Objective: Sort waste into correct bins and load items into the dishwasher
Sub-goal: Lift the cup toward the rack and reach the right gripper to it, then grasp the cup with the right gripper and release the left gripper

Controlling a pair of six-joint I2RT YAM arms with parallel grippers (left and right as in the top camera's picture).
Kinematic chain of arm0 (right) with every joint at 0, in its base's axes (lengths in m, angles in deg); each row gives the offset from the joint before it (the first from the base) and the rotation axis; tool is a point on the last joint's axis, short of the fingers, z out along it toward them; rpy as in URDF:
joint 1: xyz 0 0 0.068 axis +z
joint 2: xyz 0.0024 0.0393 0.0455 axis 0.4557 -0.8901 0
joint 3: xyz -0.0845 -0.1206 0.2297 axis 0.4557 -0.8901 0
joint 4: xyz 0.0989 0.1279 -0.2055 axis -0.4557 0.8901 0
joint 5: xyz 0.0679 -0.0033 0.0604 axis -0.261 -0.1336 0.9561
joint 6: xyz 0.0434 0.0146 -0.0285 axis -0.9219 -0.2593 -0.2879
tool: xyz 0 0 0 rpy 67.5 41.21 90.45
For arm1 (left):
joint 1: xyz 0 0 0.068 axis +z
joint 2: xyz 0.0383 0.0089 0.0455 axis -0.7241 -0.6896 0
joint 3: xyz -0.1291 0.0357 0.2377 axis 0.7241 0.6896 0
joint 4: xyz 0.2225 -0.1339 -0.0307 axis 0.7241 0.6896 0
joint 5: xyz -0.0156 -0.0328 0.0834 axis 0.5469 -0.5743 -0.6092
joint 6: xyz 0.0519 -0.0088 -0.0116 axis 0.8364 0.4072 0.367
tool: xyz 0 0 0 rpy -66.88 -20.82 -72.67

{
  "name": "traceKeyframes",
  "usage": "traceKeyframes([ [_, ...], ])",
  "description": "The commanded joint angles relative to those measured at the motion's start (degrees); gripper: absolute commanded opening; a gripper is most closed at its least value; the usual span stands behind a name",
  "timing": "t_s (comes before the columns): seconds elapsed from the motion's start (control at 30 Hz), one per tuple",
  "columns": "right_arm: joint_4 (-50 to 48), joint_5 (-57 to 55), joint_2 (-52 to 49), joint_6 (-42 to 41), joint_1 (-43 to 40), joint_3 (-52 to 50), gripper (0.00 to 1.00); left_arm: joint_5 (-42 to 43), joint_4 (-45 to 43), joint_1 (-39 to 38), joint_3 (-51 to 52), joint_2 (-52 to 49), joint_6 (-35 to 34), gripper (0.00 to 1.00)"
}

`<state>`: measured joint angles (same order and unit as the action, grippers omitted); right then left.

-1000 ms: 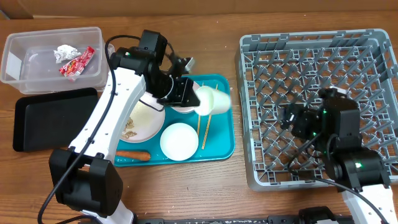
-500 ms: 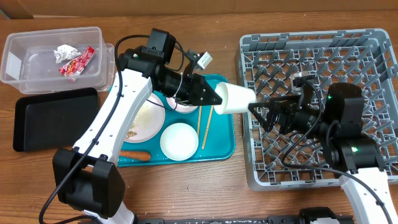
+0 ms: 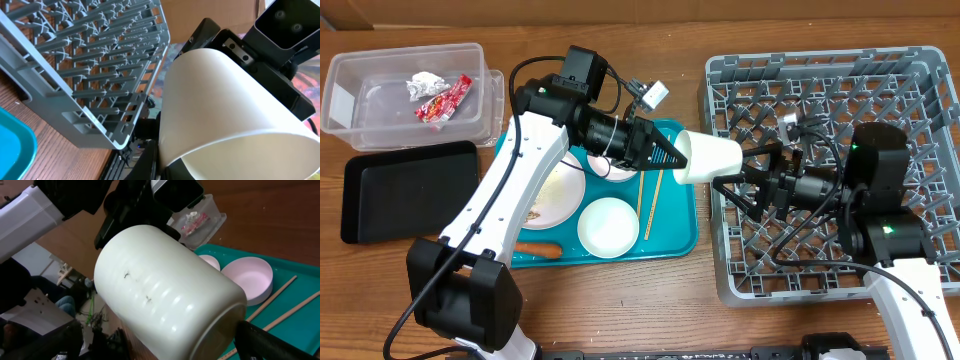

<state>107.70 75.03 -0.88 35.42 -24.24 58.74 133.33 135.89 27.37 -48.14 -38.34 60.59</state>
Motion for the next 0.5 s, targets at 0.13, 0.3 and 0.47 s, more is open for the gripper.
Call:
traceKeyframes([
  [0.13, -4.7, 6.8, 0.1, 0.6, 0.7, 1.3, 0.87, 12.2, -0.4, -1.3, -1.0, -0.3, 1.4, 0.04],
  [0.3, -7.2, 6.7, 0.1, 0.6, 0.7, 1.3, 0.84, 16.7, -1.1, -1.8, -1.0, -0.3, 1.5, 0.04],
  [0.47, -10.0, 6.6, 0.0, 0.6, 0.7, 1.3, 0.86, 19.7, -2.1, -3.0, -1.0, -0.3, 1.5, 0.05],
])
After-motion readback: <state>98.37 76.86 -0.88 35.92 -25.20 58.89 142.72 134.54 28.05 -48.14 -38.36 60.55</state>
